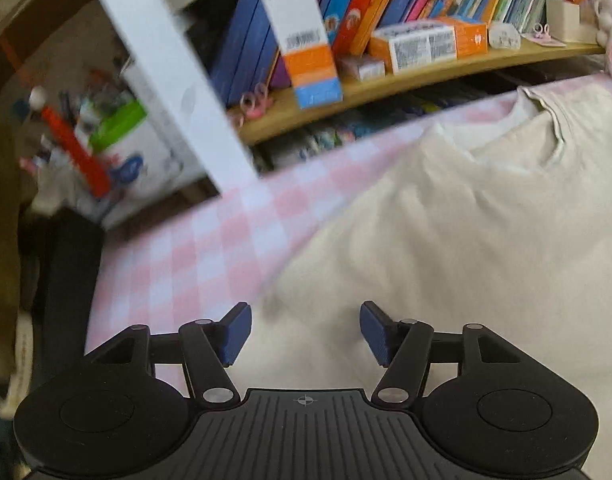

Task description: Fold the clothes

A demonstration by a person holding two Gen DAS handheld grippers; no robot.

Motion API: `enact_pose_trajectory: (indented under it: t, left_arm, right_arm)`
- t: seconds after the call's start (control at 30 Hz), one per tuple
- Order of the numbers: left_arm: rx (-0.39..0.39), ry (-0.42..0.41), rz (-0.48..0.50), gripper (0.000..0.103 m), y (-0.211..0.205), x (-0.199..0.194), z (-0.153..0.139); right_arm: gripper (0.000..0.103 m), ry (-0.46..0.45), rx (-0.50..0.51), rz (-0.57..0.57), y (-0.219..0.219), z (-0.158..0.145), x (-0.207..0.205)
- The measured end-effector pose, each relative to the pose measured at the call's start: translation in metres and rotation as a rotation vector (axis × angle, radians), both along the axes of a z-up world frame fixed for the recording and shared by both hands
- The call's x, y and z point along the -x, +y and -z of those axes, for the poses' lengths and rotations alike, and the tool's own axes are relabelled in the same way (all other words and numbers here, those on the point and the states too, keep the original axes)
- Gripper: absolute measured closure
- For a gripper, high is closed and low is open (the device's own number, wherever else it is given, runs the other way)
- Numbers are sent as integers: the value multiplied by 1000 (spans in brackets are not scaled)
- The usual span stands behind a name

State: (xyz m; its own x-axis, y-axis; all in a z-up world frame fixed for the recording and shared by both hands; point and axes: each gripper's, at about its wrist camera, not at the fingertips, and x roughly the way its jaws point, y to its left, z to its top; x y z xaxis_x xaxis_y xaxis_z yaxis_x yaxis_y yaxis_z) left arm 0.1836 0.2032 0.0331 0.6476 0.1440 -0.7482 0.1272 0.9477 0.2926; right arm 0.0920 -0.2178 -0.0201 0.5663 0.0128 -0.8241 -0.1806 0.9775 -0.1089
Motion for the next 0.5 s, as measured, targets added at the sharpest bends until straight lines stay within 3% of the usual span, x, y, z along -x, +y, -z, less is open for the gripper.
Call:
enact_pose_trajectory:
  t: [0.1, 0.2, 0.43, 0.5]
  left_arm:
    - [16, -8, 34, 41, 5, -25, -4]
    - [80, -17, 95, 41, 0, -45, -10]
    - [186, 11, 275, 42, -33, -83, 3]
    - [248, 46, 306, 57, -36, -89, 6]
  right_arm:
    - [61, 2, -13, 13, -1, 0, 0]
    - [62, 3, -18, 25, 0, 0, 1]
    - [63, 10, -8, 51, 1, -1, 4]
    - [64, 14, -11, 54, 0, -1, 4]
